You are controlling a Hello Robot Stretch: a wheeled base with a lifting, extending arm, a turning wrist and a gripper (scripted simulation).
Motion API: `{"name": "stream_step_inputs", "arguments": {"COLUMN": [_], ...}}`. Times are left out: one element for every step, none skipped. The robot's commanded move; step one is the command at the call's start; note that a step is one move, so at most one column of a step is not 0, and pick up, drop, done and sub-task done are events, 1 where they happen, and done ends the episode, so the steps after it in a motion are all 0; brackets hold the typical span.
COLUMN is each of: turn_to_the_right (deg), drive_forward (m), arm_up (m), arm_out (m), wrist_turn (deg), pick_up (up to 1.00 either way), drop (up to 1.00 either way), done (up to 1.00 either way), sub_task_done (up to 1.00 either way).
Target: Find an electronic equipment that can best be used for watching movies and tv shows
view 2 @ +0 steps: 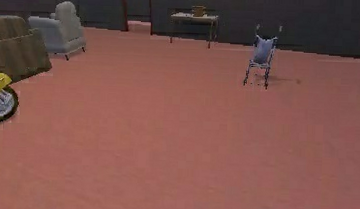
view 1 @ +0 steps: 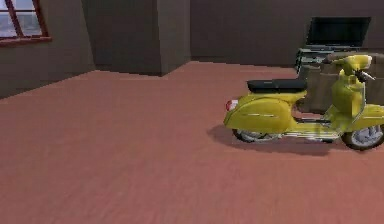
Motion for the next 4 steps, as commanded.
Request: {"name": "stream_step_inputs", "arguments": {"turn_to_the_right": [0.0,0.0,-6.0,0.0], "drive_forward": [1.00,1.00,0.00,0.20], "arm_up": [0.00,0.00,0.00,0.00], "arm_out": [0.00,0.00,0.00,0.00], "wrist_turn": [0.0,0.0,0.0,0.0], "pick_up": [0.00,0.00,0.00,0.00], "drop": [0.00,0.00,0.00,0.00], "done": [0.00,0.00,0.00,0.00], "sub_task_done": [0.00,0.00,0.00,0.00]}}
